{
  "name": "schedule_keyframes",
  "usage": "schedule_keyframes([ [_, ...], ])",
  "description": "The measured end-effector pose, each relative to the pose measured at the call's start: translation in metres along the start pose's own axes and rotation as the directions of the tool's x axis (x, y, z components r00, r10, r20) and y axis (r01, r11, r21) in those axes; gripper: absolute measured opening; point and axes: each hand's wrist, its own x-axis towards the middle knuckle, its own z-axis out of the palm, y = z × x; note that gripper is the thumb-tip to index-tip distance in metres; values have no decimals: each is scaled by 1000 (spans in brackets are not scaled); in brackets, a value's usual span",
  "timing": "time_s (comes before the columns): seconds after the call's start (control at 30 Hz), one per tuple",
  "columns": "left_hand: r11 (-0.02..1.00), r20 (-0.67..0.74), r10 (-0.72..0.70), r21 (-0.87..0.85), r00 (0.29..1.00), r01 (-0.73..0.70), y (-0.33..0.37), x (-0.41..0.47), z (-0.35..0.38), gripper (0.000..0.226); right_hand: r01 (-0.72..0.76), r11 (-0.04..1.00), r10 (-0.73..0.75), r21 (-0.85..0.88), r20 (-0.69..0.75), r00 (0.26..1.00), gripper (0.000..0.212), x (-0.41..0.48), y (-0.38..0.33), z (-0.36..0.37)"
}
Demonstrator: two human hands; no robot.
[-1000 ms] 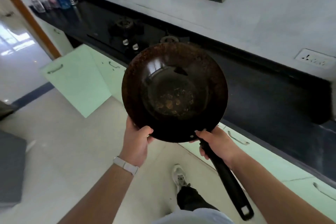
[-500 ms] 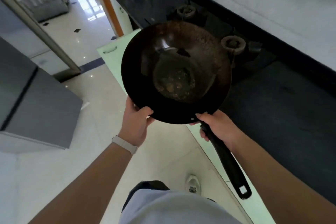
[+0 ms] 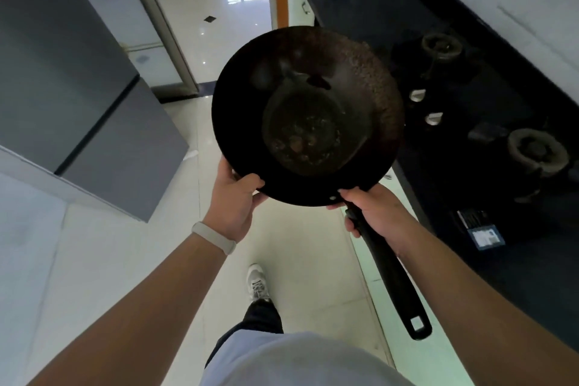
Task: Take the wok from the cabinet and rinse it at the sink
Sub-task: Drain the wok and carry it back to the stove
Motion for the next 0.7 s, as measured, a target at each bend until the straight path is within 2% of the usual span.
schedule_keyframes([
  [0.2,1000,-5,-16,-26,1000,16,45,99,-61,70,-26,999,26,-43,3,1000,20,88,-60,73],
  [0.37,999,7,-10,-45,1000,10,87,172,-102,73,11,997,-11,-81,0,1000,21,149,-107,124],
  [0.7,999,-26,0,-55,1000,-2,128,277,-125,72,44,995,-40,-87,46,998,18,251,-168,161],
])
